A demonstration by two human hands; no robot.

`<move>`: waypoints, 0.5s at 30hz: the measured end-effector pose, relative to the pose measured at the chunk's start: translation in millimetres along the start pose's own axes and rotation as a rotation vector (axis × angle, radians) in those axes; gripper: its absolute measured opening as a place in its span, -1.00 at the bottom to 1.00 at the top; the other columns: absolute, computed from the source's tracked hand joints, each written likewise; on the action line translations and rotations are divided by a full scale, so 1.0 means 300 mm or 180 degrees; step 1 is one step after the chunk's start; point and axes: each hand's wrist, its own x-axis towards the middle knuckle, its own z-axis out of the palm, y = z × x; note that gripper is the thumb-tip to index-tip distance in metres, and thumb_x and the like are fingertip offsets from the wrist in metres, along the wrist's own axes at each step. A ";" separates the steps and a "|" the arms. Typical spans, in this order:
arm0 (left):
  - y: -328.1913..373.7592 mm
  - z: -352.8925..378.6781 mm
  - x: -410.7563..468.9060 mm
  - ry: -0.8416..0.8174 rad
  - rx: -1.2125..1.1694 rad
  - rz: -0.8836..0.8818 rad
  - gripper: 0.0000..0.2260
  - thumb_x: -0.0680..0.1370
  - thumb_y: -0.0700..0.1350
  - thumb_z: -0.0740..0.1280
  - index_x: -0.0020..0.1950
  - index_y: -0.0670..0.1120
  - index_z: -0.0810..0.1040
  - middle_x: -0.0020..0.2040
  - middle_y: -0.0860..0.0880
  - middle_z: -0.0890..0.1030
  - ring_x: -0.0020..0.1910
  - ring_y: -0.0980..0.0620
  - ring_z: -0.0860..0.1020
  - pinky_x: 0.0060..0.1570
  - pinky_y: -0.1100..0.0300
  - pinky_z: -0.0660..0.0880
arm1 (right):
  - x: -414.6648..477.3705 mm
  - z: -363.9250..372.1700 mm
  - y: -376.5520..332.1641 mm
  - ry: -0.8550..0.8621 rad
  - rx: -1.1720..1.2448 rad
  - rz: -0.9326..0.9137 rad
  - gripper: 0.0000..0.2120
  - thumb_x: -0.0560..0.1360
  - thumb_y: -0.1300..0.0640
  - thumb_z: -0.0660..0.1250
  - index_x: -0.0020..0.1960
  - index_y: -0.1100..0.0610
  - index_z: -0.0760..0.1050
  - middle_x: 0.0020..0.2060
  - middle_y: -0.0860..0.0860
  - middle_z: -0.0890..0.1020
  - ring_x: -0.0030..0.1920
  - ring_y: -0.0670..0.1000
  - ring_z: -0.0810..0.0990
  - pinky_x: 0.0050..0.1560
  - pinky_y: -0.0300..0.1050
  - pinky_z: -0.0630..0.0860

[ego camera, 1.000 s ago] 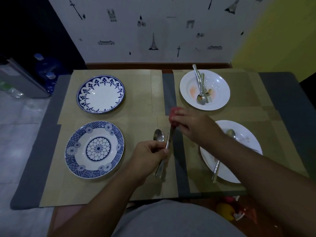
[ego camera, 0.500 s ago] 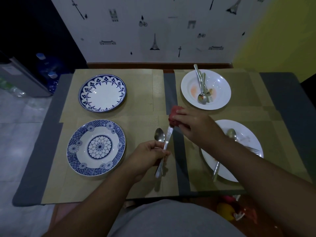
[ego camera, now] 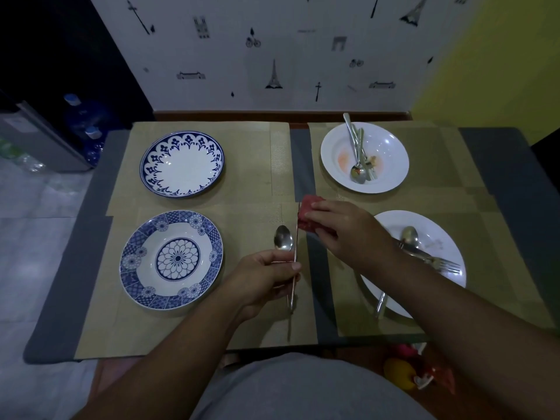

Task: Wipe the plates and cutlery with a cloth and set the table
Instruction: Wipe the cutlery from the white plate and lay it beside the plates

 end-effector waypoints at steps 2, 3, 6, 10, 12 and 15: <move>0.001 0.000 0.001 0.0044 -0.0032 -0.0038 -0.74 0.48 -0.28 0.48 0.15 -0.16 0.66 0.05 -0.16 0.70 -0.03 -0.04 0.65 0.14 0.00 0.56 | -0.004 -0.002 -0.006 -0.0004 0.0024 -0.0006 -0.64 0.42 0.26 0.47 0.21 0.14 0.60 0.15 0.09 0.63 0.13 0.10 0.59 0.11 0.02 0.57; 0.002 0.002 0.000 0.0065 -0.0018 -0.0055 -0.74 0.48 -0.28 0.48 0.16 -0.16 0.67 0.06 -0.15 0.71 -0.03 -0.04 0.65 0.13 0.03 0.56 | -0.005 -0.002 -0.008 0.0000 0.0040 -0.0016 -0.64 0.42 0.26 0.47 0.21 0.15 0.59 0.15 0.10 0.63 0.13 0.10 0.60 0.10 0.02 0.57; 0.002 0.004 -0.003 0.0204 0.0120 -0.0089 -0.76 0.50 -0.25 0.48 0.16 -0.16 0.67 0.01 -0.11 0.72 -0.07 0.01 0.64 -0.14 0.20 0.57 | -0.012 0.000 -0.017 0.0020 0.0069 -0.0038 -0.63 0.42 0.26 0.47 0.22 0.14 0.59 0.17 0.09 0.62 0.14 0.10 0.59 0.11 0.03 0.57; -0.008 0.007 0.004 0.0360 0.0418 0.0042 -0.83 0.48 -0.21 0.51 0.07 -0.13 0.72 -0.04 -0.11 0.74 -0.15 0.04 0.66 -0.23 0.21 0.55 | -0.031 0.010 -0.052 -0.0045 0.0075 -0.0198 -0.64 0.43 0.24 0.47 0.22 0.13 0.60 0.17 0.10 0.63 0.16 0.10 0.58 0.15 0.03 0.55; -0.012 0.016 0.001 0.0356 0.0596 0.0180 -0.90 0.47 -0.23 0.51 -0.02 -0.11 0.73 -0.11 -0.09 0.74 -0.18 0.05 0.66 -0.18 0.18 0.56 | -0.045 0.029 -0.067 -0.0232 0.0012 -0.0429 -0.65 0.41 0.24 0.48 0.19 0.13 0.61 0.16 0.11 0.63 0.15 0.11 0.59 0.16 -0.01 0.54; -0.022 0.025 -0.011 0.0371 0.0683 0.0404 -0.91 0.46 -0.30 0.50 -0.08 -0.15 0.74 -0.11 -0.16 0.73 -0.20 0.02 0.66 -0.19 0.20 0.58 | -0.036 0.038 -0.053 -0.0383 -0.0011 -0.0449 -0.65 0.40 0.25 0.48 0.18 0.11 0.61 0.14 0.10 0.63 0.12 0.12 0.59 0.13 0.02 0.55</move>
